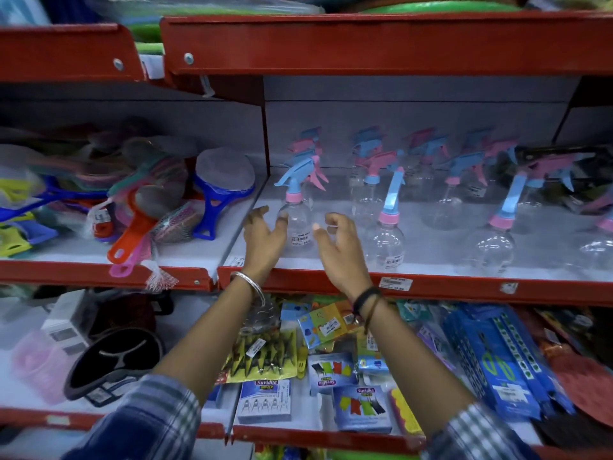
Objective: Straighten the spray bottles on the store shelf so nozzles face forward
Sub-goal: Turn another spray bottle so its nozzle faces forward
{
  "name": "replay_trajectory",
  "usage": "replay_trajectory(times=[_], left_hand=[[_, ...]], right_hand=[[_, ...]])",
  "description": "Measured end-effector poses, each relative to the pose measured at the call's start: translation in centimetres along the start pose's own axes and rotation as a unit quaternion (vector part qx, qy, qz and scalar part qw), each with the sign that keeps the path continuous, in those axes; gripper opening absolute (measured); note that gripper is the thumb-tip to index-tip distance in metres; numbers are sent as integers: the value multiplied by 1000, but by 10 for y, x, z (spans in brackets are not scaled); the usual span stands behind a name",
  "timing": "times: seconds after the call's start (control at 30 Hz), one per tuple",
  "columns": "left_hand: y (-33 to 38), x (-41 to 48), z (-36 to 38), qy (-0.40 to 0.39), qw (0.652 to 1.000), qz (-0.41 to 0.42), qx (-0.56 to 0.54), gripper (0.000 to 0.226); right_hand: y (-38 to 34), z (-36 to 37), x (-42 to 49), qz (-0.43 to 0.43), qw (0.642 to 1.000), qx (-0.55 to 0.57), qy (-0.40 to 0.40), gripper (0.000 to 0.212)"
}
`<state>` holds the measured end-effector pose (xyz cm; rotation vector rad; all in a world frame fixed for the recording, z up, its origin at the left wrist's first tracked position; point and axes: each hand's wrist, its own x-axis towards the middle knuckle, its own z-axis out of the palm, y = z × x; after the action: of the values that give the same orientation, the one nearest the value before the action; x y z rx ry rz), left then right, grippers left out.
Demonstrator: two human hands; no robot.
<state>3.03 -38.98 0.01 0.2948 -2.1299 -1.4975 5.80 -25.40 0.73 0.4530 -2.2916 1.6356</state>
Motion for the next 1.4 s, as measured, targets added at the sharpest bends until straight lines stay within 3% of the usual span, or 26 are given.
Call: replay_trajectory(times=[0.1, 0.27, 0.43, 0.93, 1.2, 1.3, 1.4], left_hand=[[-5, 16, -7, -84, 996, -34, -11, 55], [-1, 20, -12, -162, 986, -28, -11, 49], [0, 11, -20, -156, 988, 6, -12, 43], [12, -36, -41, -195, 978, 38, 65, 51], [13, -68, -36, -93, 994, 50, 8, 47], [15, -85, -35, -86, 994, 53, -40, 47], [15, -93, -33, -96, 992, 56, -53, 60]], right_hand=[[-2, 23, 30, 114, 991, 51, -49, 51], [3, 37, 56, 142, 986, 25, -79, 49], [2, 36, 48, 104, 992, -13, -72, 40], [-8, 20, -5, 90, 992, -49, -67, 46], [-15, 14, -1, 130, 990, 21, -60, 45], [-18, 14, 3, 156, 982, 74, -73, 56], [-16, 16, 4, 167, 979, 83, -78, 71]])
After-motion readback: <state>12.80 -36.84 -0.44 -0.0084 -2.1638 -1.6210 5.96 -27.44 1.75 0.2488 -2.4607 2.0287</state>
